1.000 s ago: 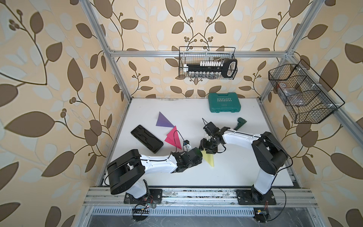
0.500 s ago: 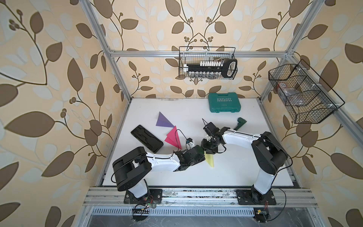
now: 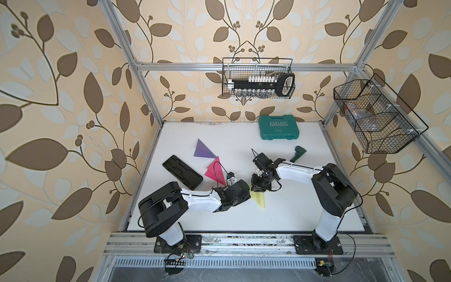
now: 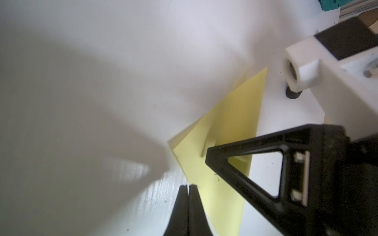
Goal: Fold the square paper diagonally
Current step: Fold the paper at the center of the board.
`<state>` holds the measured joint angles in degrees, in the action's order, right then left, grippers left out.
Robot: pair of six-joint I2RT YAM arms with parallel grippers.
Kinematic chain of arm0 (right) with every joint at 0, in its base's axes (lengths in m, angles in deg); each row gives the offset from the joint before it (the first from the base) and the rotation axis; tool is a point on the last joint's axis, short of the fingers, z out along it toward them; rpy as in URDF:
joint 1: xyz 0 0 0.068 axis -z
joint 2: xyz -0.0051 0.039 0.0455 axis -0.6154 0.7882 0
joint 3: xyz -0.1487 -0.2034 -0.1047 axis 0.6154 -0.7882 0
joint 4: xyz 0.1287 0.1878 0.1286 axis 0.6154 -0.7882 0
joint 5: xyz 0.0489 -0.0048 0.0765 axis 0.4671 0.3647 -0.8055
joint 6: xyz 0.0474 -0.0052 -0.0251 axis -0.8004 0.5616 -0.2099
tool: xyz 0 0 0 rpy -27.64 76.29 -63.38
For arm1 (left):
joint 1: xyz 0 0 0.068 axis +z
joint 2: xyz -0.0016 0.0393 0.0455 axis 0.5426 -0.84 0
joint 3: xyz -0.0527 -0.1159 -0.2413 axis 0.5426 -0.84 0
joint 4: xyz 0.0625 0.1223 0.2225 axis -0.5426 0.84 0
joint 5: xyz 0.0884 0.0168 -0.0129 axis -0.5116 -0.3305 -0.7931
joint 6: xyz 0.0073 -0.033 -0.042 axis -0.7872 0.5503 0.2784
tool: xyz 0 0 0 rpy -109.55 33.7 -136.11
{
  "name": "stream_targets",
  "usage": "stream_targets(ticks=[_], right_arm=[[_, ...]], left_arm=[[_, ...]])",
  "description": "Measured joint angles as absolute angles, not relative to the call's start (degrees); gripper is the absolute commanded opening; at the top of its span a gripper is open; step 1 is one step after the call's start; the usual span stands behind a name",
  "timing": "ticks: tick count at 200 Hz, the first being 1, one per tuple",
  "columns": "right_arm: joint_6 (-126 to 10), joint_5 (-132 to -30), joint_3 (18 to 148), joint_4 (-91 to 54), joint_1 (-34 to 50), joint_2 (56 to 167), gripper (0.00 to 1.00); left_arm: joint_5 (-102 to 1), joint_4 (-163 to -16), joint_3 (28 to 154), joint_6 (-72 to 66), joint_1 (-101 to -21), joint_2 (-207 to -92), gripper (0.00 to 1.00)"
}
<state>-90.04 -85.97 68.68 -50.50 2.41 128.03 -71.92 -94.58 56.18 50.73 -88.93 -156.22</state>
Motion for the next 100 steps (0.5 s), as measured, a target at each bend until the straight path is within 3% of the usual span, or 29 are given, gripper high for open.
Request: stream_targets(ticks=[28,100], right_arm=[[-90.3,-86.0,68.6,-50.6,2.4,128.2,0.01],[-90.3,-86.0,68.5,-50.5,2.4,128.2,0.0]], left_arm=[[-70.1,-95.0,56.4,50.4,-87.2,-157.4,0.0],[-66.9,-95.7,59.2,48.8,-85.3,-159.7,0.0]])
